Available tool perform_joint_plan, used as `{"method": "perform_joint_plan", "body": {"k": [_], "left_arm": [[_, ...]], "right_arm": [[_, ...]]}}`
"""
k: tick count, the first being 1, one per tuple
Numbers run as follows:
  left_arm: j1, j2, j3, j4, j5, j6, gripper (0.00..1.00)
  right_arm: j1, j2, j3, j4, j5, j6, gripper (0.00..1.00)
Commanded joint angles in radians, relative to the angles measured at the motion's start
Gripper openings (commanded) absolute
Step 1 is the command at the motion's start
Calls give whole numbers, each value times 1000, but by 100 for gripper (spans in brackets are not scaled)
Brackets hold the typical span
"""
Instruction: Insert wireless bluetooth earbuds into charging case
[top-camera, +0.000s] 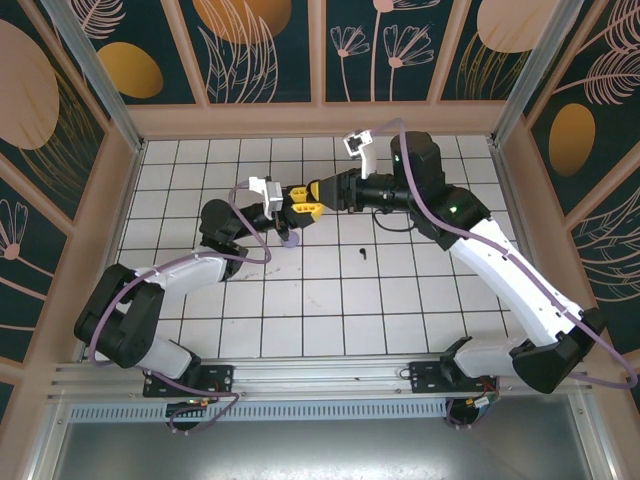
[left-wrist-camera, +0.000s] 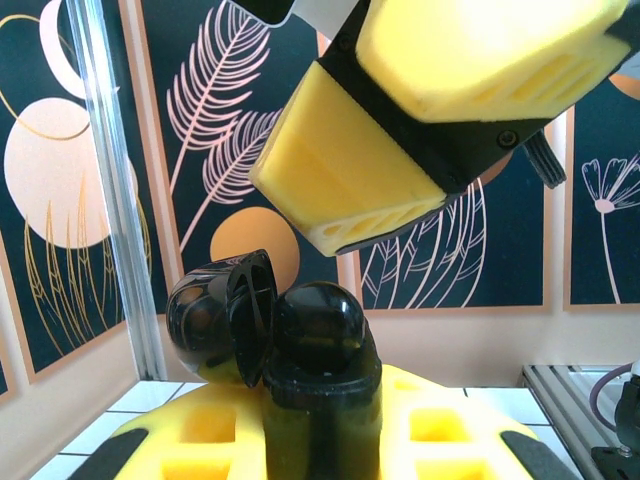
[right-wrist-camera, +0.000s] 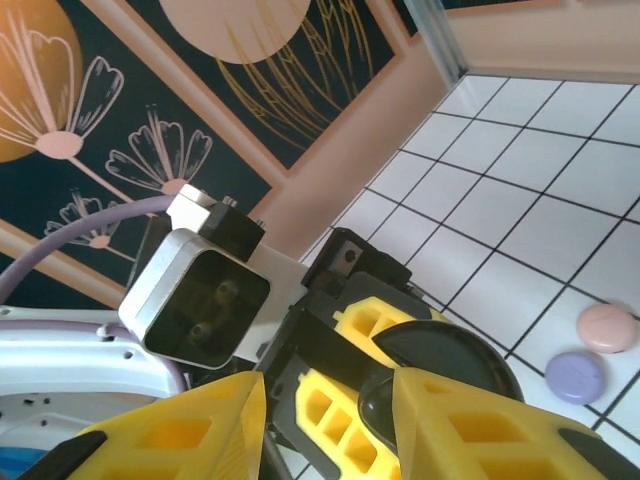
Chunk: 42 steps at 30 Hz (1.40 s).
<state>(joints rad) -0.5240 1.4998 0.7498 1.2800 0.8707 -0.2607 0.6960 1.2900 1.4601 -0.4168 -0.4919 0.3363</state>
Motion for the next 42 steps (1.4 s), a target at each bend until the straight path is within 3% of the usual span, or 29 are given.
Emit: {"method": "perform_joint_plan", "body": {"k": [1,13,30,42], "left_arm": [[-8,15,26,6,-10,1,0],[-8,28,23,-27,-22,26,0],[-8,39,49,-43,-14,8,0],[-8,30,56,-39,-2,-9,0]], "right_arm": [[25,6,40,-59,107,-88,39],[55,16,27,-99,274,-160,39],[95,37,46,-109,274,-198,38],[105,63,52,-116,351,-212,36]]}}
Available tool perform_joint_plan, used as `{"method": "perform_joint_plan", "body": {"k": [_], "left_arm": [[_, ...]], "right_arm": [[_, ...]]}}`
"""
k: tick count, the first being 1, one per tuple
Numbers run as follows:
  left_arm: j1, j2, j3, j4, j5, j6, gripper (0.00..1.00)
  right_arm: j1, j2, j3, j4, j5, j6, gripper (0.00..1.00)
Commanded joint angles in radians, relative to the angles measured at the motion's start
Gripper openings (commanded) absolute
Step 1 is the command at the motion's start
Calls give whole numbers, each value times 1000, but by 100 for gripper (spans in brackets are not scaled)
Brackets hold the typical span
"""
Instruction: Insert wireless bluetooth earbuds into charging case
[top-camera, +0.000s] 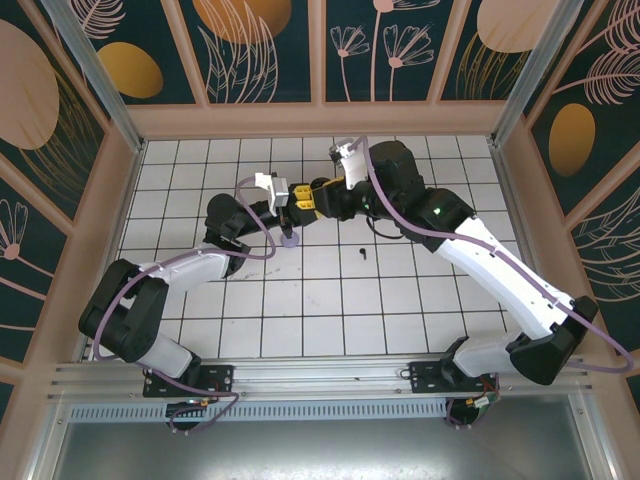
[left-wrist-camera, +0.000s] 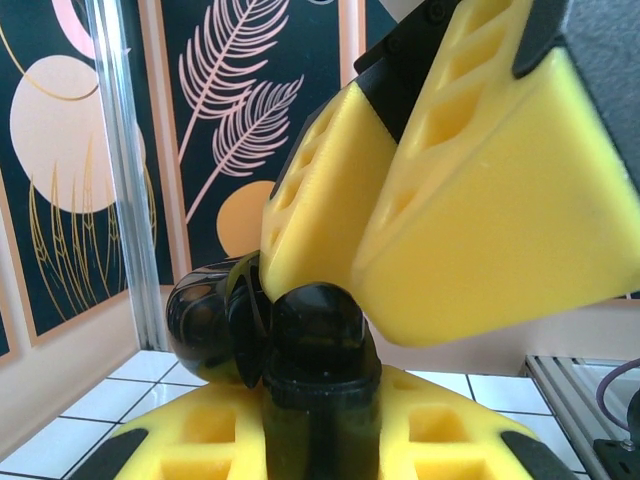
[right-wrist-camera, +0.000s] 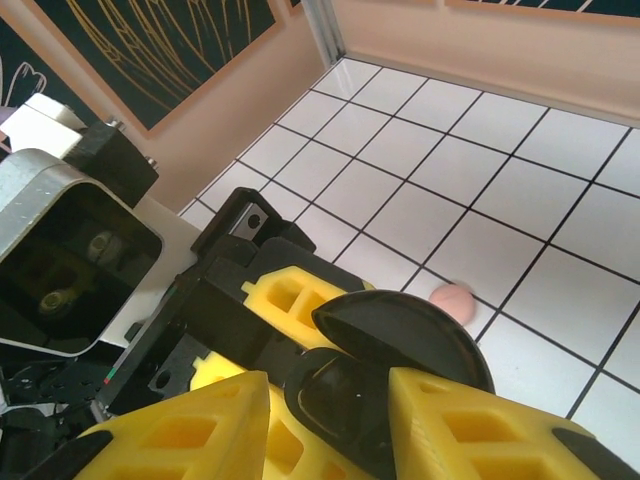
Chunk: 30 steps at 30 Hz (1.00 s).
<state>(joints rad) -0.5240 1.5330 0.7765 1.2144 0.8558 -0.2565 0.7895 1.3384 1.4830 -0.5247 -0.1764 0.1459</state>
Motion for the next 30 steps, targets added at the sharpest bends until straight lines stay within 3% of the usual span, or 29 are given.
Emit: {"method": "perform_joint_plan", "body": {"k": [1,9,19,30], "left_arm": [[-8,-4,30,27,14,-15,0],[-8,-8,29,29,16,-24,0],[-8,-13,29,16,11,-25,0],[-8,-13,29,-4,-2,-24,0]], "right_arm": [[13,18,31,-8,38,-22,35],[33,47,54,-12,77,-35,30],[74,78,78,-20,145,-55,16],[76,39,118,22,217,-51,9]]}}
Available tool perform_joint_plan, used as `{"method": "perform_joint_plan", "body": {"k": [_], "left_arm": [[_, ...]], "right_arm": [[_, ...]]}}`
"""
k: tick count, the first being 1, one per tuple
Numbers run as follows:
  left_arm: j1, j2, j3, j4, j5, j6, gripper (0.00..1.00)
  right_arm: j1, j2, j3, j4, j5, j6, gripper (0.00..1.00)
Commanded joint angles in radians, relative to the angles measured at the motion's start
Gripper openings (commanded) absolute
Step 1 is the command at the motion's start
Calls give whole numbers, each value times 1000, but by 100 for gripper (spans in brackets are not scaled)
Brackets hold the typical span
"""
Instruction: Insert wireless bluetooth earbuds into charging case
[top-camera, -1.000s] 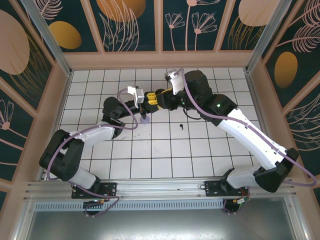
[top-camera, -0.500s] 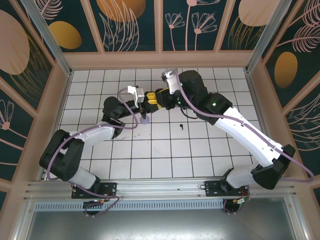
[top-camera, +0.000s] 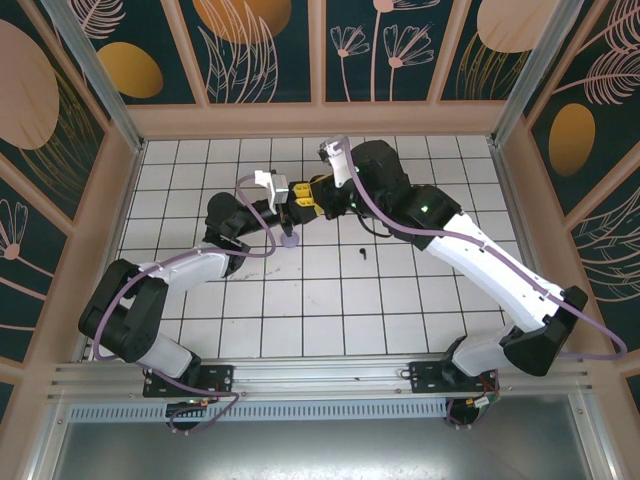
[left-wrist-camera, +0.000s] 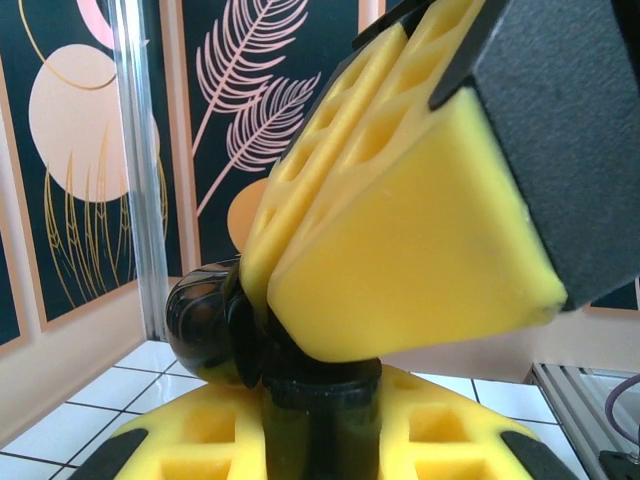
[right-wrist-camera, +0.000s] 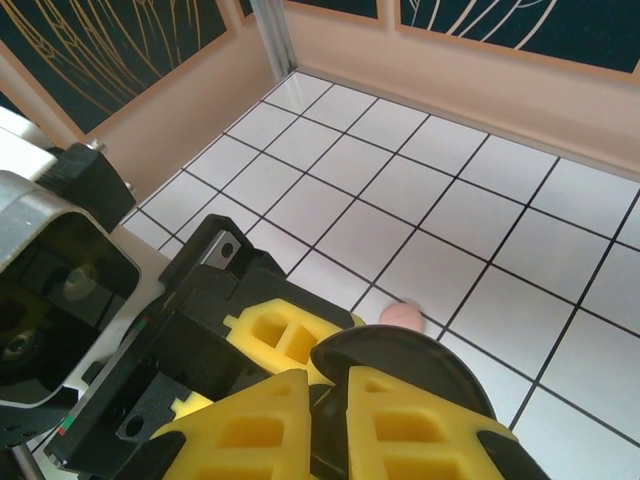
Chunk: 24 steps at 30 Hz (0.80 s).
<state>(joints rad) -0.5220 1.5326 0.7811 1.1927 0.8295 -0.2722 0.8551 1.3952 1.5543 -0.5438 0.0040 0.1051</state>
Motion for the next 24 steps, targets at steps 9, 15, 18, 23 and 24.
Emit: {"method": "perform_joint_plan", "body": {"k": [9,15,18,23,24], "left_arm": [[-10,-6,23,19,21,-17,0],[-10,-8,23,21,18,-12,0],[-9,-6,24,21,19,-13,0],[-10,-6,31,17,16,-12,0],[-10,-6,34,14,17,-10,0]], "right_arm": [[10,-43,89,75,67,-9,9],[7,-58,90,70,70,-8,8],[6,-71,76,68,75,-7,8],[1,-90,32,61,76,0,9],[0,-93,22,61,74,2,9]]}}
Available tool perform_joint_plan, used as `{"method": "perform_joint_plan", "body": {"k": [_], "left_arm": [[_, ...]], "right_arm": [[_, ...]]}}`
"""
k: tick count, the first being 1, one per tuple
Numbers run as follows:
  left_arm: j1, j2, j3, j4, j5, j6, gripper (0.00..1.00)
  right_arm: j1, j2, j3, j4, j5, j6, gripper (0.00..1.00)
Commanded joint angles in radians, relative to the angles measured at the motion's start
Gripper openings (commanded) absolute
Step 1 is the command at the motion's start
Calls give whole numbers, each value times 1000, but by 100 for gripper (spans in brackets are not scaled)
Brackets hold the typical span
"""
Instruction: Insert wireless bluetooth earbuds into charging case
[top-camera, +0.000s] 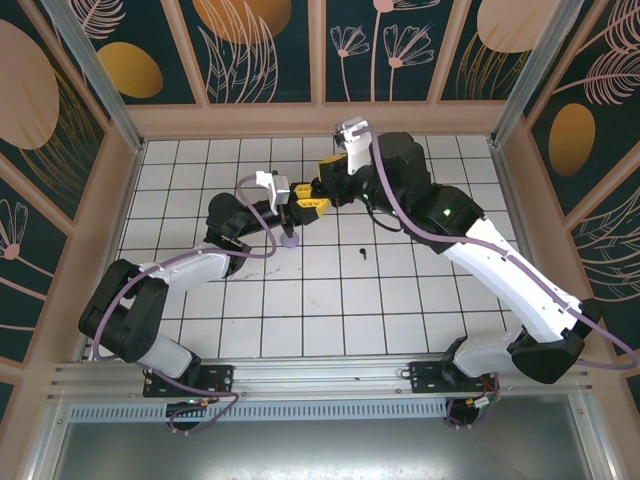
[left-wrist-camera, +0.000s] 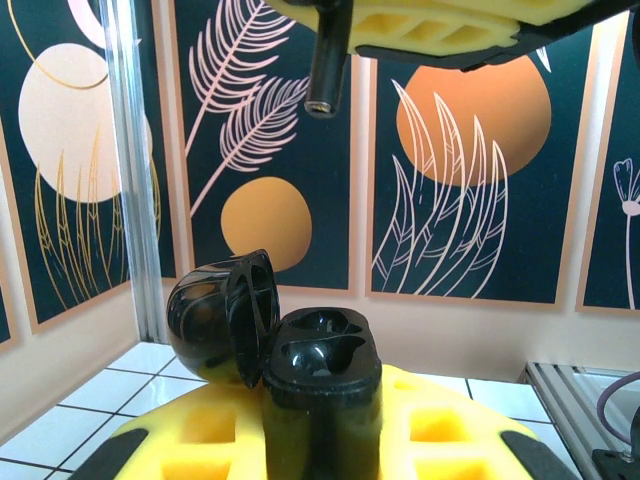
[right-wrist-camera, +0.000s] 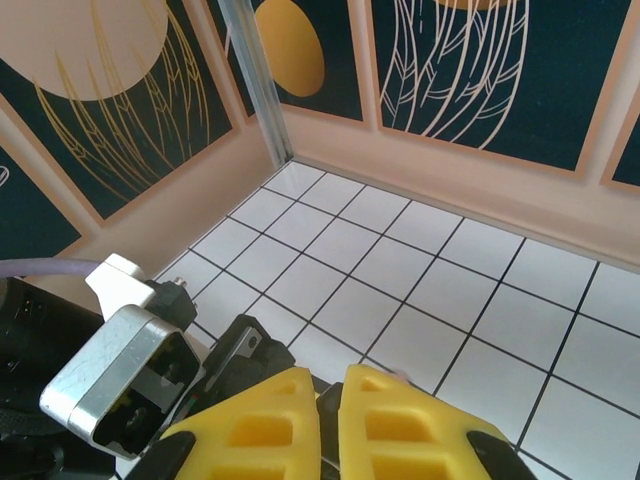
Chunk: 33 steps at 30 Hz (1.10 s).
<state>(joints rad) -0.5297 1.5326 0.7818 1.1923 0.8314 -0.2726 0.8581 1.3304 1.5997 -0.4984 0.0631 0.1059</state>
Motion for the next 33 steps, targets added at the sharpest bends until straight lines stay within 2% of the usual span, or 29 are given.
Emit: {"method": "perform_joint_plan", "body": {"k": [1,30,33], "left_arm": [[-3,-6,33,14,15,-10,0],[-4,-18,40,28,29,-19,0],[-4,-16,42,26,29,-19,0]], "right_arm": [[-4,-30,-35,17,14,5,9],[-36,-13,-133,63,-44,35,8],[-35,-8,-132,62,-80,37,8]]}}
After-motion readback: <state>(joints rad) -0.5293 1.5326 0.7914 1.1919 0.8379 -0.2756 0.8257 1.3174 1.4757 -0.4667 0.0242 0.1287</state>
